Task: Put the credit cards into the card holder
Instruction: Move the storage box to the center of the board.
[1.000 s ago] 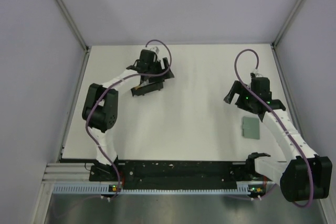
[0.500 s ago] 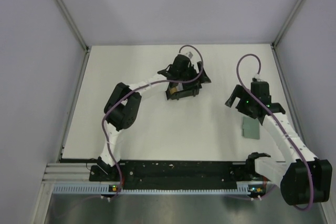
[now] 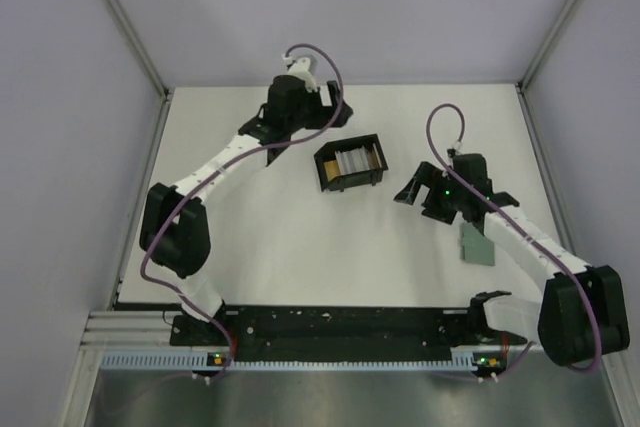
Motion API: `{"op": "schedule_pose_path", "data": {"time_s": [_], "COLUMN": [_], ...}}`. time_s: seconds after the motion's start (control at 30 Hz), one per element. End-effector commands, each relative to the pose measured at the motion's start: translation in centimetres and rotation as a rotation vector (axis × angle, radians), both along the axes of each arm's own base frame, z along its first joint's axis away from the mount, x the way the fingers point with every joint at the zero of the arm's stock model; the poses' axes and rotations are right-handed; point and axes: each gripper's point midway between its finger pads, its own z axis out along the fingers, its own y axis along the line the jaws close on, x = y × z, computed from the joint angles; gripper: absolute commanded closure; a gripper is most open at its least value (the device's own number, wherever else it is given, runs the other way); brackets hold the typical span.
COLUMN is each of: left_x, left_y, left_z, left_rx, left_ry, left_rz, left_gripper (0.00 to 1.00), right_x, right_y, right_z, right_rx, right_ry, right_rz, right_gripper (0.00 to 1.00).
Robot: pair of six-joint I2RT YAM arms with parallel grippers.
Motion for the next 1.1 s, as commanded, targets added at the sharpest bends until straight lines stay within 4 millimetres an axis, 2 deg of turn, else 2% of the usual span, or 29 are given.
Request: {"op": "schedule_pose_path", "data": {"time_s": [0.0, 0.1, 0.17, 0.23, 0.3, 0.4, 0.5, 0.63, 0.8, 0.83, 0.93, 1.0, 1.07], "left_x": [5.0, 7.3, 8.0, 8.3, 7.6, 6.6, 5.1, 3.1, 0.5, 0.4, 0.9, 1.6, 2.2], "left_y": [4.8, 5.1, 4.1, 3.6, 3.0, 2.5, 2.0, 1.9, 0.3, 0.0, 0.0, 0.5, 1.0], "left_z": [-3.4, -6.0, -7.7, -10.2, -11.7, -12.6, -13.5, -13.9, -14.0, -14.1, -14.4, -13.8, -13.0], "left_rx": [0.049, 0.082, 0.076, 0.068, 0.038, -0.012, -0.050, -0.092, -0.145, -0.148, -0.159, -0.151, -0.138], "left_ry": [0.012, 0.025, 0.049, 0.091, 0.137, 0.151, 0.190, 0.221, 0.253, 0.256, 0.269, 0.250, 0.231], "left_rz": [0.010, -0.017, -0.076, -0.112, -0.146, -0.168, -0.207, -0.219, -0.246, -0.237, -0.200, -0.166, -0.139], "left_gripper": [0.02, 0.02, 0.02, 0.02, 0.02, 0.02, 0.02, 0.05, 0.05, 0.05, 0.06, 0.06, 0.05], "right_x": [1.6, 2.0, 2.5, 3.2, 4.1, 5.7, 8.1, 10.8, 12.8, 12.9, 12.2, 11.4, 10.2], "right_y": [4.1, 5.8, 6.7, 7.6, 8.6, 10.3, 10.8, 11.3, 9.8, 9.4, 7.4, 5.0, 1.4], "right_z": [2.0, 2.0, 2.1, 2.0, 2.1, 1.9, 1.3, 1.7, 0.8, 0.6, 1.6, 3.2, 3.6], "right_rx": [0.101, 0.142, 0.157, 0.164, 0.175, 0.231, 0.219, 0.163, 0.076, 0.070, 0.013, -0.023, -0.091], "right_ry": [-0.063, -0.050, -0.044, -0.035, -0.007, 0.019, 0.015, -0.004, -0.017, -0.011, -0.032, -0.078, -0.095], "right_rz": [0.060, 0.071, 0.065, 0.054, 0.038, 0.039, 0.012, 0.026, 0.006, 0.009, 0.027, 0.012, -0.056], "right_gripper": [0.01, 0.01, 0.01, 0.01, 0.01, 0.01, 0.01, 0.01, 0.01, 0.01, 0.01, 0.01, 0.01]}}
